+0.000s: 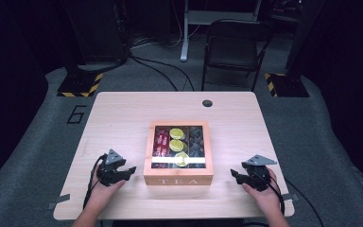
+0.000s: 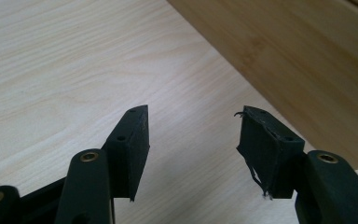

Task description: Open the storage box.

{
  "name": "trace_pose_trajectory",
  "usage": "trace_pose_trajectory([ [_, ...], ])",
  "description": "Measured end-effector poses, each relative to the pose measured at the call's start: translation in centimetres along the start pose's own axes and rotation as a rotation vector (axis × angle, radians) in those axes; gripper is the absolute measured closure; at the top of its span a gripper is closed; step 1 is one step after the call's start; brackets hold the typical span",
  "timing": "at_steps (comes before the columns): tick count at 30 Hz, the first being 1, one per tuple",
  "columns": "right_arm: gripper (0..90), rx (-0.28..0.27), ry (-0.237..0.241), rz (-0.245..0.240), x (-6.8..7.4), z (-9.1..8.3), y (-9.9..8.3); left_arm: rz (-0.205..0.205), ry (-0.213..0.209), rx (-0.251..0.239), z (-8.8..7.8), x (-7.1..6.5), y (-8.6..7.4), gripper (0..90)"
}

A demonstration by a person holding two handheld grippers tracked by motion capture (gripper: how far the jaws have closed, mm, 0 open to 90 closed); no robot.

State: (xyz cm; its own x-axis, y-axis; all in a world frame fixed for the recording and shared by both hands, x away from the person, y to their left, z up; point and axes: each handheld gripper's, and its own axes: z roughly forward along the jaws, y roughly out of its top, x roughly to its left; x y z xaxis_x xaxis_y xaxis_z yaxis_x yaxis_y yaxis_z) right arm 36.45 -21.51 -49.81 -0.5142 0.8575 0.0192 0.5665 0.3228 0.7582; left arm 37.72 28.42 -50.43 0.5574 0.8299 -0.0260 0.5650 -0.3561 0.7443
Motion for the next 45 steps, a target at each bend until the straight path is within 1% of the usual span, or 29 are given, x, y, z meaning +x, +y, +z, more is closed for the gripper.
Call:
trace_pose_trajectory([
  [1,41.6,-0.006,0.002,-0.003,0.2,-0.2,-0.1,0.005,-0.007,0.001,-0.2,-0.2,0.1,42.5],
  [2,41.9,-0.001,0.006,-0.007,0.4,-0.4,-0.1,0.028,-0.003,-0.003,-0.3,-0.4,0.1,42.6],
  [3,42.0,-0.004,0.011,-0.015,0.6,-0.6,-0.1,0.040,-0.004,-0.006,-0.6,-0.6,0.2,43.1],
  [5,42.4,-0.005,0.007,-0.045,0.8,-0.8,-0.1,0.048,-0.003,-0.027,-0.9,-0.8,0.3,43.2],
  [6,42.6,-0.007,0.010,-0.052,0.8,-0.9,0.0,0.043,-0.008,-0.035,-1.0,-0.9,0.3,43.3],
  [7,42.6,-0.012,0.006,-0.048,0.9,-0.9,0.1,0.038,-0.005,-0.044,-1.1,-0.9,0.3,43.3],
  [8,42.5,-0.012,0.008,-0.038,0.9,-1.0,0.1,0.039,-0.013,-0.039,-1.1,-0.8,0.3,43.3],
  [10,42.6,-0.019,0.009,-0.025,0.9,-1.0,0.1,0.035,-0.015,-0.037,-1.1,-0.8,0.3,43.3],
  [11,42.6,-0.021,0.012,-0.025,0.8,-1.0,0.1,0.032,-0.013,-0.034,-1.1,-0.7,0.3,43.3],
  [12,42.5,-0.009,0.018,-0.028,0.8,-1.0,0.1,0.026,-0.012,-0.036,-1.1,-0.6,0.3,43.3],
  [13,42.6,-0.009,0.018,-0.029,0.9,-0.9,0.1,0.017,-0.010,-0.046,-1.2,-0.6,0.3,43.2],
  [14,42.6,-0.009,0.028,-0.040,0.9,-0.9,0.1,0.013,-0.017,-0.050,-1.3,-0.6,0.4,43.1],
  [15,42.6,-0.008,0.033,-0.045,0.9,-0.9,0.2,0.006,-0.009,-0.061,-1.4,-0.7,0.4,42.8],
  [17,42.6,-0.021,0.033,-0.043,1.1,-1.0,0.2,0.007,0.009,-0.067,-1.7,-0.8,0.4,41.3],
  [19,43.3,-0.036,0.045,-0.047,1.3,-1.1,0.4,-0.004,0.011,-0.076,-2.1,-0.9,0.4,41.3],
  [21,44.1,-0.054,0.047,-0.053,1.5,-1.4,0.4,-0.025,0.009,-0.095,-2.5,-1.0,0.5,41.3],
  [23,44.4,-0.066,0.053,-0.047,1.8,-1.8,0.5,-0.033,0.009,-0.105,-2.9,-1.0,0.6,41.4],
  [27,44.4,-0.089,0.069,-0.040,2.2,-2.3,0.6,-0.020,0.010,-0.123,-3.5,-1.3,0.8,41.6],
  [31,44.5,-0.088,0.076,-0.051,2.5,-2.3,0.8,-0.001,0.016,-0.114,-3.7,-1.5,1.0,42.0],
  [33,44.5,-0.088,0.081,-0.053,2.7,-2.3,0.9,0.010,0.009,-0.111,-3.8,-1.7,1.1,42.1],
  [34,44.4,-0.093,0.083,-0.055,2.9,-2.3,1.0,0.010,0.003,-0.118,-3.9,-1.8,1.1,42.1],
  [36,44.2,-0.098,0.082,-0.072,3.2,-2.5,1.2,0.013,-0.002,-0.131,-4.1,-2.1,1.2,42.1],
  [37,44.1,-0.101,0.080,-0.079,3.3,-2.5,1.3,0.016,-0.009,-0.128,-4.2,-2.2,1.2,42.1],
  [41,43.9,-0.115,0.093,-0.052,3.8,-2.7,1.6,0.015,-0.015,-0.143,-4.6,-2.5,1.3,42.3],
  [43,43.9,-0.125,0.094,-0.054,3.9,-2.9,1.8,0.002,-0.019,-0.151,-4.7,-2.6,1.3,42.4],
  [44,43.9,-0.133,0.100,-0.047,4.1,-3.0,1.8,0.004,-0.017,-0.161,-4.7,-2.7,1.3,42.4],
  [45,43.9,-0.135,0.105,-0.048,4.2,-3.1,1.9,0.006,-0.025,-0.156,-4.9,-2.7,1.4,42.4],
])
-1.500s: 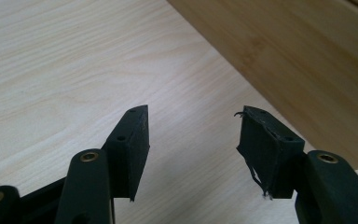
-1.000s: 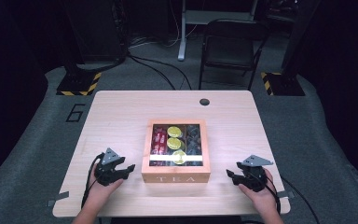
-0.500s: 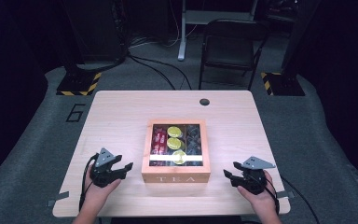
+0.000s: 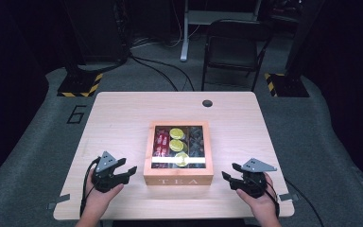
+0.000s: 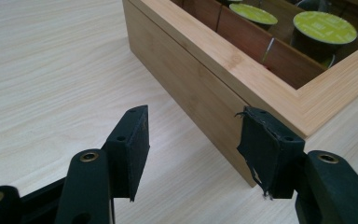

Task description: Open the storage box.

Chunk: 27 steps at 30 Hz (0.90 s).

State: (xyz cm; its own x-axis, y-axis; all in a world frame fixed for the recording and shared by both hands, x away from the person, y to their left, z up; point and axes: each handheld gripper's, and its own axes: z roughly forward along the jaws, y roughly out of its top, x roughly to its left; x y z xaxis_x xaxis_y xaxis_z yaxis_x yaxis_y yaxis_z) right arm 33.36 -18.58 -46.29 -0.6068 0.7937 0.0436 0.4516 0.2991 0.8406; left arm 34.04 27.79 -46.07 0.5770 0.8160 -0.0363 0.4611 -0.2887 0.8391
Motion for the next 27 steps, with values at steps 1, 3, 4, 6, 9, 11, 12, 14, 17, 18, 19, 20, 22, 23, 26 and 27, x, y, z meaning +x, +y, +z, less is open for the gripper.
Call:
trace_pose_trajectory([
  [1,43.9,0.000,0.003,0.001,0.1,-0.1,0.0,-0.001,-0.001,-0.003,0.0,-0.1,0.0,42.3],
  [3,43.7,-0.003,0.014,0.004,0.3,-0.2,0.1,0.010,0.004,-0.001,-0.2,-0.4,0.2,42.4],
  [4,43.2,-0.004,0.018,0.025,0.4,-0.3,0.2,0.013,0.003,-0.003,-0.3,-0.6,0.3,42.4],
  [6,42.7,-0.012,0.014,0.021,0.6,-0.4,0.4,0.017,-0.011,-0.015,-0.6,-1.0,0.4,42.3],
  [9,42.0,-0.037,0.033,0.031,1.2,-0.7,0.8,0.032,-0.028,-0.024,-0.8,-1.7,0.5,42.3],
  [11,41.8,-0.046,0.043,0.032,1.5,-0.8,0.9,0.043,-0.041,-0.023,-0.9,-2.1,0.6,42.3],
  [12,41.7,-0.047,0.047,0.035,1.8,-0.8,1.0,0.051,-0.044,-0.026,-0.8,-2.3,0.7,42.3],
  [14,41.4,-0.049,0.054,0.016,2.2,-0.8,1.1,0.057,-0.054,-0.032,-0.9,-2.5,0.8,42.4],
  [17,41.0,-0.050,0.058,0.006,2.6,-0.7,1.1,0.050,-0.072,-0.037,-0.9,-2.9,0.8,42.4],
  [18,41.0,-0.051,0.059,0.005,2.7,-0.7,1.1,0.051,-0.075,-0.041,-0.9,-2.9,0.8,42.3],
  [19,40.8,-0.050,0.061,0.000,2.7,-0.7,1.1,0.054,-0.079,-0.045,-0.9,-3.0,0.8,42.2],
  [20,40.6,-0.050,0.063,-0.003,2.7,-0.6,1.1,0.041,-0.088,-0.044,-0.8,-3.1,0.8,42.1],
  [22,40.2,-0.048,0.067,0.002,2.8,-0.5,1.0,0.044,-0.098,-0.039,-0.7,-3.2,0.8,41.8],
  [23,39.6,-0.042,0.073,-0.004,2.8,-0.4,0.9,0.051,-0.100,-0.038,-0.6,-3.3,0.7,41.6],
  [26,38.7,-0.028,0.092,-0.021,3.1,-0.1,0.9,0.071,-0.116,-0.013,-0.2,-3.5,0.5,41.4],
  [27,38.7,-0.024,0.088,-0.032,3.2,0.0,0.9,0.079,-0.124,-0.006,0.0,-3.6,0.4,41.4],
])
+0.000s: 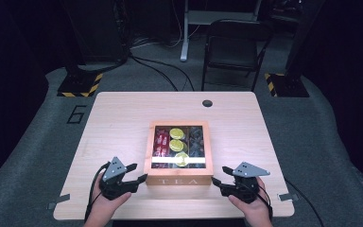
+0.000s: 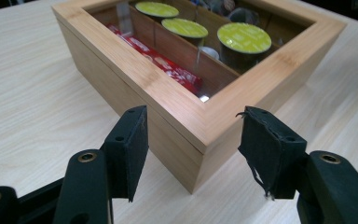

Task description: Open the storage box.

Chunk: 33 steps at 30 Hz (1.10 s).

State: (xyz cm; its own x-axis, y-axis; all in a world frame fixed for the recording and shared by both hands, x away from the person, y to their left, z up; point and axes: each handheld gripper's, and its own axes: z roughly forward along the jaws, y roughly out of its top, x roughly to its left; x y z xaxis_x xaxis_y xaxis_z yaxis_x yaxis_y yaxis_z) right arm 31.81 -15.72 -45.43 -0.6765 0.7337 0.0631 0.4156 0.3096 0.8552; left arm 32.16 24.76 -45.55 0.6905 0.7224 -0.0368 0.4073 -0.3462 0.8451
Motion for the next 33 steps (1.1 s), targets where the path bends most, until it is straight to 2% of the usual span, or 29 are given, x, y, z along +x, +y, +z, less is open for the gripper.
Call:
trace_pose_trajectory([
  [5,41.1,0.029,-0.005,-0.023,0.3,0.7,-0.2,0.024,-0.001,0.024,0.9,-0.5,-0.3,41.5],
  [9,41.7,0.050,-0.017,-0.017,0.4,1.2,-0.4,0.025,0.003,0.042,1.5,-0.7,-0.6,41.2],
  [14,44.1,0.058,-0.017,-0.032,0.3,1.7,-0.4,0.015,-0.016,0.066,2.2,-0.6,-0.9,41.7],
  [20,47.3,0.073,-0.012,-0.042,0.2,2.3,-0.7,0.000,-0.019,0.065,2.5,-0.3,-1.1,45.4],
  [22,47.7,0.080,-0.014,-0.054,0.2,2.5,-0.7,0.010,-0.013,0.067,2.5,-0.3,-1.1,46.1],
  [26,49.3,0.092,-0.022,-0.084,0.2,3.0,-0.9,0.001,-0.008,0.056,2.6,-0.2,-1.3,48.4],
  [30,53.0,0.089,-0.001,-0.072,0.0,3.3,-1.0,0.008,-0.006,0.059,2.5,-0.2,-1.2,48.8],
  [31,55.7,0.090,0.008,-0.072,0.1,3.4,-1.0,0.035,0.015,0.052,2.6,-0.5,-1.2,48.9],
  [33,55.4,0.089,0.007,-0.078,0.2,3.4,-0.9,0.036,0.012,0.059,2.5,-0.5,-1.2,48.9],
])
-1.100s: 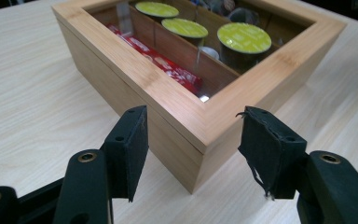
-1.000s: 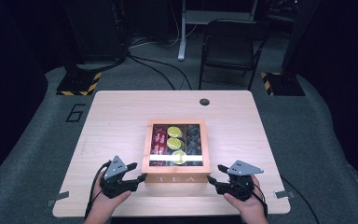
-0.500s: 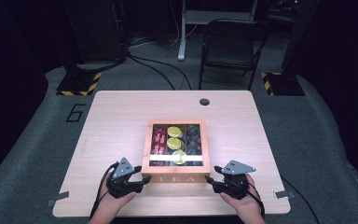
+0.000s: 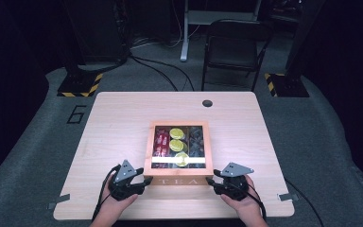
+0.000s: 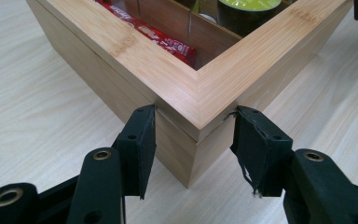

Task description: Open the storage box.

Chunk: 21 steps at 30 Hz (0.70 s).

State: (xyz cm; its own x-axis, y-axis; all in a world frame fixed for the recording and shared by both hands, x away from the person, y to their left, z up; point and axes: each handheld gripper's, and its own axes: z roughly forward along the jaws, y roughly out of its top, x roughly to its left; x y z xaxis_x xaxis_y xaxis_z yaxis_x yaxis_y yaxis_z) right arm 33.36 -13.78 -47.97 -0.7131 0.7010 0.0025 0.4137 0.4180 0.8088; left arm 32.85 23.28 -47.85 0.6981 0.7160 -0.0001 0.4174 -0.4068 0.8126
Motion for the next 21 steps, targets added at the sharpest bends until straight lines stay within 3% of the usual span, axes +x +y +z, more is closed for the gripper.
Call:
trace_pose_trajectory([
  [10,57.2,-0.009,-0.008,0.012,0.14,-0.26,0.17,-0.010,-0.009,0.000,-0.07,0.02,0.05,49.3],
  [21,56.4,-0.032,-0.028,-0.004,0.19,-0.50,0.54,-0.006,0.027,-0.038,-0.17,-0.25,0.30,48.9],
])
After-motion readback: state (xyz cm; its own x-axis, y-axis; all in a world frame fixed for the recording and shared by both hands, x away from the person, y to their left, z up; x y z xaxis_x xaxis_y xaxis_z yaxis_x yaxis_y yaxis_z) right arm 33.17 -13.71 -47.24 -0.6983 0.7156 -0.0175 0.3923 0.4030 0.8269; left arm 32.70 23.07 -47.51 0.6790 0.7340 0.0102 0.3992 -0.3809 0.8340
